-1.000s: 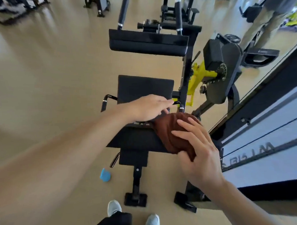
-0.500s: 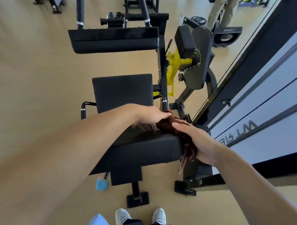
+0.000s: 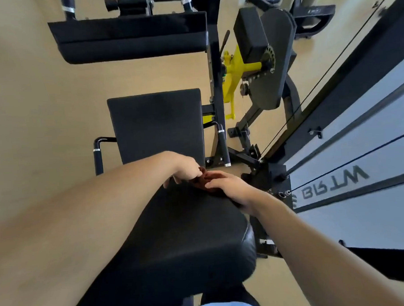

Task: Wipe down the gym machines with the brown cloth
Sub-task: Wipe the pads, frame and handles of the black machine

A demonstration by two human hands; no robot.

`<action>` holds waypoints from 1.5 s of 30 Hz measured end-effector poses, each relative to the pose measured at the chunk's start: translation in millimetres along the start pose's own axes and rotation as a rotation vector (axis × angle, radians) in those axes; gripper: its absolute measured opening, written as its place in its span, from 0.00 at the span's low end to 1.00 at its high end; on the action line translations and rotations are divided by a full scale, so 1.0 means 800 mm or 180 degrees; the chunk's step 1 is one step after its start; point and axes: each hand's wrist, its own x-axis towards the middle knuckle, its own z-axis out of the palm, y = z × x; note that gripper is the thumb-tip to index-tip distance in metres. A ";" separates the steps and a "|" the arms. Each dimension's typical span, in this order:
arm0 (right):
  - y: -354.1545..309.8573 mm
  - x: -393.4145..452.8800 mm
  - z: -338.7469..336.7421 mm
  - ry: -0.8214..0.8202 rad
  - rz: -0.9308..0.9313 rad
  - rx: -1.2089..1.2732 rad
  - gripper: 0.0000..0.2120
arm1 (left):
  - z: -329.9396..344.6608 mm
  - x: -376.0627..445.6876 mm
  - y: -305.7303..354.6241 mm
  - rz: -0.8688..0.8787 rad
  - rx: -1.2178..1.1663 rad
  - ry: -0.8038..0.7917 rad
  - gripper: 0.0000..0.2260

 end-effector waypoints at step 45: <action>0.073 0.292 -0.038 -0.0393 0.1082 -0.0088 0.20 | 0.027 0.268 -0.052 -0.0726 -0.0310 -0.0489 0.28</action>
